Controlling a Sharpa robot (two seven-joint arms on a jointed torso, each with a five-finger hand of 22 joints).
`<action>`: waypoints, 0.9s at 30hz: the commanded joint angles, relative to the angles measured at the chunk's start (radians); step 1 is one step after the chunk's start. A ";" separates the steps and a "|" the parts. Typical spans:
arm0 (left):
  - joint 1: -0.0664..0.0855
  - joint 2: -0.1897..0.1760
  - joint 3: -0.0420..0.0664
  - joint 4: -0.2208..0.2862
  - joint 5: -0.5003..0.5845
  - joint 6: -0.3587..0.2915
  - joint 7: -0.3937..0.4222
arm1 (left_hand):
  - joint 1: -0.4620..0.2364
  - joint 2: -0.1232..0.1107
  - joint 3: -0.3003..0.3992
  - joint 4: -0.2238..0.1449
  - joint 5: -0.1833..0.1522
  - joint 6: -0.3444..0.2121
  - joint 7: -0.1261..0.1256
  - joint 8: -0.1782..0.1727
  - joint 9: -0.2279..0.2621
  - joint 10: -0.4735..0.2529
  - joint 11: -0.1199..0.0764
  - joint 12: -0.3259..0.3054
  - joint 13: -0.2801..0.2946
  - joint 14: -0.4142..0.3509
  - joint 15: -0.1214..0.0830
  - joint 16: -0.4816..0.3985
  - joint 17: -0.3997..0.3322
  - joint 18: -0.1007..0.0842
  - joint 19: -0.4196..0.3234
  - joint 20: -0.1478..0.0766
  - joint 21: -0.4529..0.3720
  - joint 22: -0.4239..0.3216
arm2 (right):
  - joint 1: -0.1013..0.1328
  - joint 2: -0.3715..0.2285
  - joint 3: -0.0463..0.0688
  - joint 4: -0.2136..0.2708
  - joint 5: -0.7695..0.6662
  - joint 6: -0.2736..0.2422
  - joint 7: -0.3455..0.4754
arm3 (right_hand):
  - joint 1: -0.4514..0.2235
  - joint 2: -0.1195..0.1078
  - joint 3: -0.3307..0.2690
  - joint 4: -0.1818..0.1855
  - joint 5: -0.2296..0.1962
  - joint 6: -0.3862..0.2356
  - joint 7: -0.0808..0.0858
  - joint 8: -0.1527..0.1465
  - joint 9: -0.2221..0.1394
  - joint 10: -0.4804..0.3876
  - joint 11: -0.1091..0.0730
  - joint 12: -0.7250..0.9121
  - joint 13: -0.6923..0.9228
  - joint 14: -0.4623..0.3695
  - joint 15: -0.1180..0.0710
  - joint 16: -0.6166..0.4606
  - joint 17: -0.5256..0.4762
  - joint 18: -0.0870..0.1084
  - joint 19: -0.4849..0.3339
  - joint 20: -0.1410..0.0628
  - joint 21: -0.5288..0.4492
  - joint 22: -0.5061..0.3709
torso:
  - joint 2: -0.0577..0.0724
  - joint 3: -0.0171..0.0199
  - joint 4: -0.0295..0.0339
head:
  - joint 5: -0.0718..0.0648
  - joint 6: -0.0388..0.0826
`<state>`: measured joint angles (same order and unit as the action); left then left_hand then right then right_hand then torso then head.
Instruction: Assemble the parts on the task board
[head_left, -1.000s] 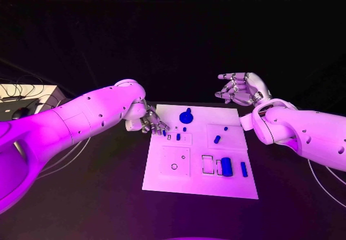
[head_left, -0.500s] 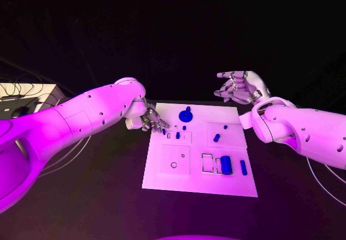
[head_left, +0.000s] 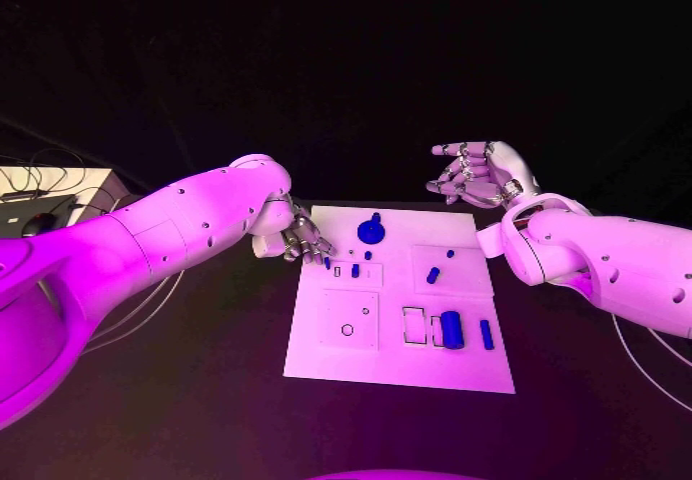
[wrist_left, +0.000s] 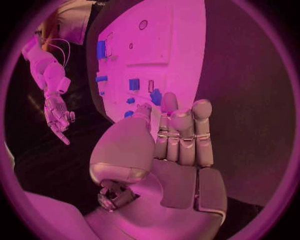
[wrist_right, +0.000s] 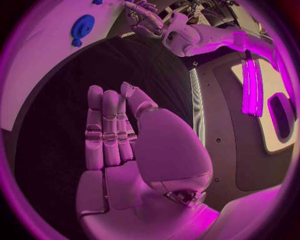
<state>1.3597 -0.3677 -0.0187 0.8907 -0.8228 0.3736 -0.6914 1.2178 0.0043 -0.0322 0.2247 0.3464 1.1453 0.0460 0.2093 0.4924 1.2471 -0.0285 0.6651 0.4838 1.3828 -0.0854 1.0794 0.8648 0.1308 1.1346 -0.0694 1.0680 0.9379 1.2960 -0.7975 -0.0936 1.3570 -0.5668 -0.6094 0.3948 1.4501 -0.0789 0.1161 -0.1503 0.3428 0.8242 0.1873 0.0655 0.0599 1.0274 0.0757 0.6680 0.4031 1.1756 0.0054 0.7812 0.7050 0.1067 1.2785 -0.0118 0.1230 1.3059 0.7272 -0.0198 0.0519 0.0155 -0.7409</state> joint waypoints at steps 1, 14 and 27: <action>0.000 0.006 -0.001 -0.004 0.021 0.017 0.009 | 0.000 -0.008 0.006 -0.001 0.004 -0.005 -0.003 -0.004 0.001 -0.003 -0.001 0.001 0.001 -0.007 0.003 -0.001 0.000 -0.005 -0.006 0.002 -0.002 0.002 | 0.000 0.001 0.000 0.002 -0.009 0.014 0.006 | -0.002 0.009 -0.005 0.002 0.006 0.000 0.008 0.001 0.001 -0.006 0.001 0.003 -0.001 -0.002 0.000 0.000 0.001 0.017 0.005 0.001 -0.003 0.001 | 0.000 -0.0004 -0.0003 | 0.000 -0.001; -0.001 0.014 -0.008 -0.010 0.037 0.039 0.008 | 0.000 -0.016 0.015 -0.011 0.003 -0.005 -0.003 -0.004 0.003 -0.003 -0.002 0.001 0.002 -0.007 0.003 0.001 0.002 -0.006 -0.005 0.003 0.001 0.006 | -0.001 0.002 0.000 0.003 -0.009 0.015 0.006 | -0.002 0.009 -0.005 0.002 0.006 0.000 0.008 0.001 0.001 -0.006 0.001 0.003 -0.001 -0.002 0.000 0.000 0.001 0.017 0.005 0.001 -0.003 0.001 | 0.000 -0.0005 0.0007 | 0.000 -0.005; -0.001 0.013 -0.010 -0.009 0.043 0.052 0.004 | 0.055 -0.012 0.074 -0.059 0.005 -0.005 -0.006 -0.005 0.002 -0.002 -0.005 0.000 0.002 -0.006 -0.001 0.008 0.010 -0.008 -0.003 0.000 0.007 0.014 | -0.001 0.002 0.000 0.003 -0.009 0.014 0.007 | -0.002 0.009 -0.005 0.002 0.006 0.000 0.008 0.001 0.001 -0.006 0.001 0.003 -0.001 -0.002 0.000 0.000 0.001 0.017 0.005 0.001 -0.003 0.001 | 0.000 -0.0008 0.0007 | -0.001 -0.006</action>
<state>1.3588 -0.3570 -0.0282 0.8800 -0.7906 0.4048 -0.6915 1.2650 -0.0096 0.0349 0.1703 0.3463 1.1419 0.0426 0.2093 0.4959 1.2471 -0.0285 0.6651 0.4858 1.3828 -0.0854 1.0843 0.8740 0.1306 1.1346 -0.0694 1.0721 0.9515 1.2956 -0.7960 -0.0937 1.3586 -0.5674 -0.6073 0.3946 1.4501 -0.0789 0.1161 -0.1503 0.3428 0.8226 0.1890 0.0655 0.0599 1.0276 0.0759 0.6680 0.4033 1.1757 0.0054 0.7812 0.7050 0.1047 1.2785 -0.0118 0.1216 1.3058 0.7268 -0.0202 0.0523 0.0149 -0.7470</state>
